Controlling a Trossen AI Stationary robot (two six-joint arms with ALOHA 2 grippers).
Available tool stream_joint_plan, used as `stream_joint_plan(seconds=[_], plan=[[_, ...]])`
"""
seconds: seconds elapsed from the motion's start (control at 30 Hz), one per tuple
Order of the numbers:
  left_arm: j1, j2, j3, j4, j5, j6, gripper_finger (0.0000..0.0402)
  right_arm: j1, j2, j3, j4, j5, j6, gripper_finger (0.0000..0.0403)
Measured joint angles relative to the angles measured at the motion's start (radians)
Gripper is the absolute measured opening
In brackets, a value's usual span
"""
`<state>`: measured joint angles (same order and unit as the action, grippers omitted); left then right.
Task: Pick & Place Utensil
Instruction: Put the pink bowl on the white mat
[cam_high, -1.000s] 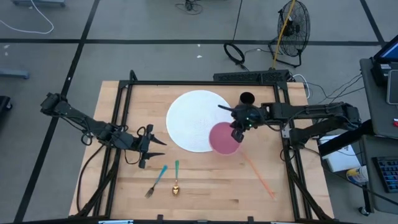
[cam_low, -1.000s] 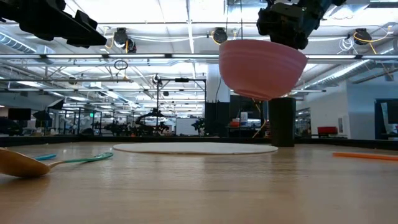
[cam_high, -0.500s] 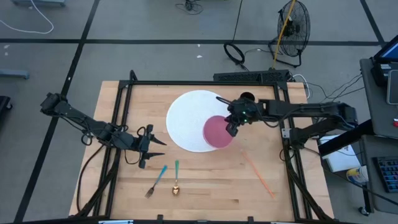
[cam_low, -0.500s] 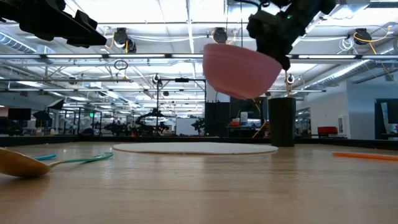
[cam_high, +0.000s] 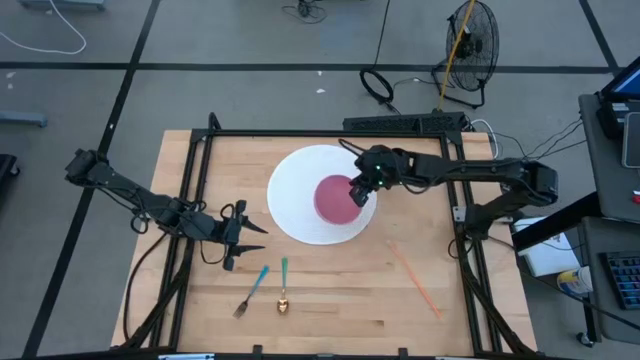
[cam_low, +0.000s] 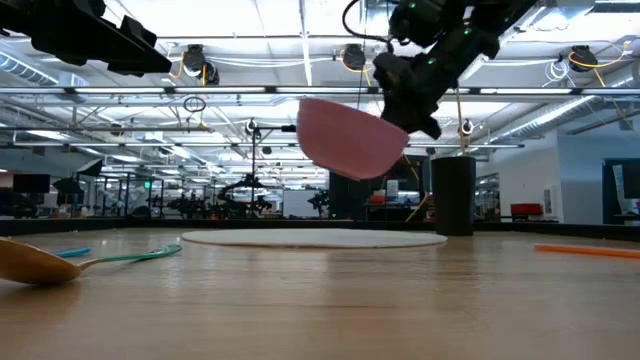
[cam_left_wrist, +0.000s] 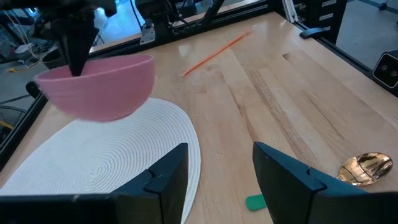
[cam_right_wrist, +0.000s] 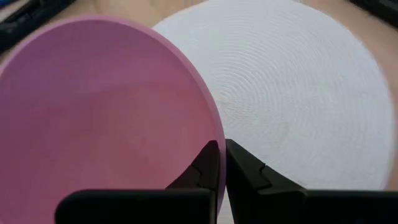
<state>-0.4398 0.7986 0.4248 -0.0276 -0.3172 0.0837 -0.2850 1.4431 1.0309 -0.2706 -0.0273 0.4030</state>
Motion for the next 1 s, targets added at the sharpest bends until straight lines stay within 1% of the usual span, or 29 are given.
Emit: stream_joint_plan(seconds=[0.3, 0.5, 0.6, 0.67, 0.8, 0.93, 1.0], plan=[[0.003, 0.0, 0.0, -0.002, 0.0, 0.0, 0.0186, -0.017, 0.095, 0.057, 0.011, -0.007, -0.002, 0.0004], [0.003, 0.0, 0.0, -0.002, 0.0, 0.001, 0.0186, -0.022, 0.11, 0.099, 0.025, -0.005, 0.003, 0.0004], [0.003, 0.0, 0.0, -0.002, 0.0, 0.001, 0.0186, -0.022, 0.114, 0.104, 0.001, -0.003, 0.003, 0.0004], [0.003, 0.0, 0.0, -0.001, 0.0, 0.001, 0.0186, -0.022, 0.123, 0.11, 0.021, -0.002, 0.003, 0.0004], [0.003, 0.0, 0.0, -0.002, 0.0, 0.001, 0.0186, -0.029, 0.161, 0.107, -0.004, -0.003, 0.012, 0.0004], [0.003, 0.0, 0.0, -0.001, 0.0, 0.001, 0.0186, -0.042, 0.224, 0.131, 0.014, -0.005, 0.02, 0.0004], [0.003, 0.0, 0.0, -0.002, 0.0, 0.001, 0.0186, -0.05, 0.254, 0.14, 0.002, -0.028, 0.016, 0.0004]])
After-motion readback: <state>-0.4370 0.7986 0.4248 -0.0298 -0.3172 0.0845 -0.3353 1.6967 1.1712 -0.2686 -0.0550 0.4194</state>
